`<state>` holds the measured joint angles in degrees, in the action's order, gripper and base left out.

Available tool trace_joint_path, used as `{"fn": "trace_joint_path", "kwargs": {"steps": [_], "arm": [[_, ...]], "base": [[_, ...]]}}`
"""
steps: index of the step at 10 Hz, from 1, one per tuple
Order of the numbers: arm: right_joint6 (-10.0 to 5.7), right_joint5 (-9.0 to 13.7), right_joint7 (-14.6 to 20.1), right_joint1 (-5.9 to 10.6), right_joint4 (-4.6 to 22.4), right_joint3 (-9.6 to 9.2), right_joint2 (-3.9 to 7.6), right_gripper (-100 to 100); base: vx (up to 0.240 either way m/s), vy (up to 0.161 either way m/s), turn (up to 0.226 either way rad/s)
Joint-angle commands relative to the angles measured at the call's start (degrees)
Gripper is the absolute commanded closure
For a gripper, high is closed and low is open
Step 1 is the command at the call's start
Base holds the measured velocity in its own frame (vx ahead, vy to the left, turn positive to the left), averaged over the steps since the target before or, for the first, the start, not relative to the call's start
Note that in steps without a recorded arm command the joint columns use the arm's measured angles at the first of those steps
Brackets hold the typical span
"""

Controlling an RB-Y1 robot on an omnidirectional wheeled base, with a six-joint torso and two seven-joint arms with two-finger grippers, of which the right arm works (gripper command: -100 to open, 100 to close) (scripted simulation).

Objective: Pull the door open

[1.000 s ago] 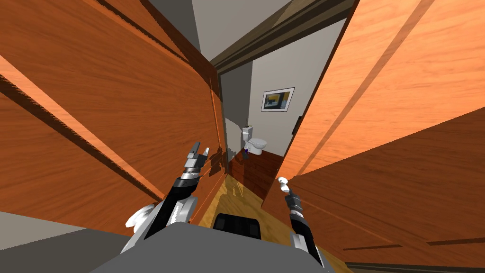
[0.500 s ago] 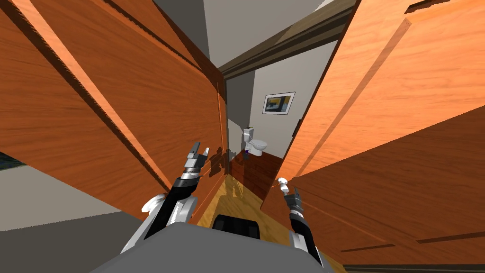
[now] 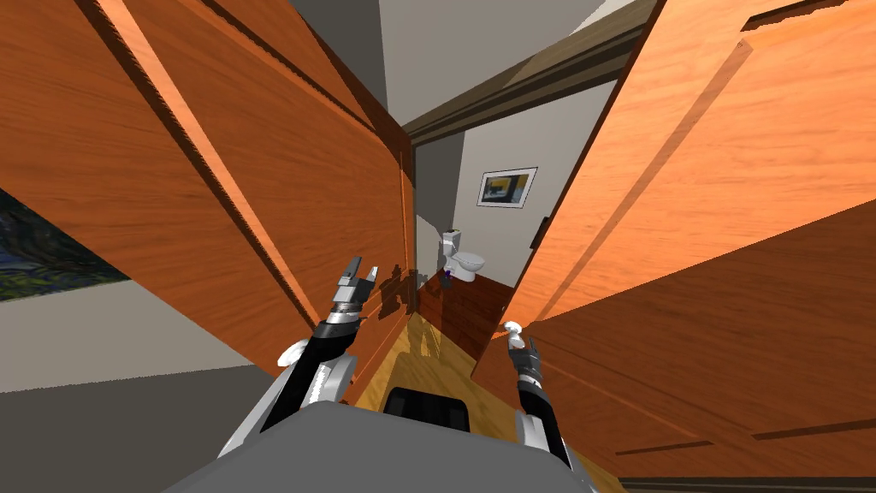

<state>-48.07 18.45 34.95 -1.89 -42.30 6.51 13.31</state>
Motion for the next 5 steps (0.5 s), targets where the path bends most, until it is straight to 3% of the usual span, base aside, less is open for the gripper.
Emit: {"fn": "trace_joint_path", "kwargs": {"steps": [1, 5], "arm": [[-0.02, 1.4, 2.9, 0.31, 0.0, -0.64, -0.36, -100], [0.24, 3.4, 8.5, 0.57, -0.4, -1.52, -0.94, -100]], "base": [[-0.064, 0.005, 0.045], [-0.055, -0.008, 0.020]]}}
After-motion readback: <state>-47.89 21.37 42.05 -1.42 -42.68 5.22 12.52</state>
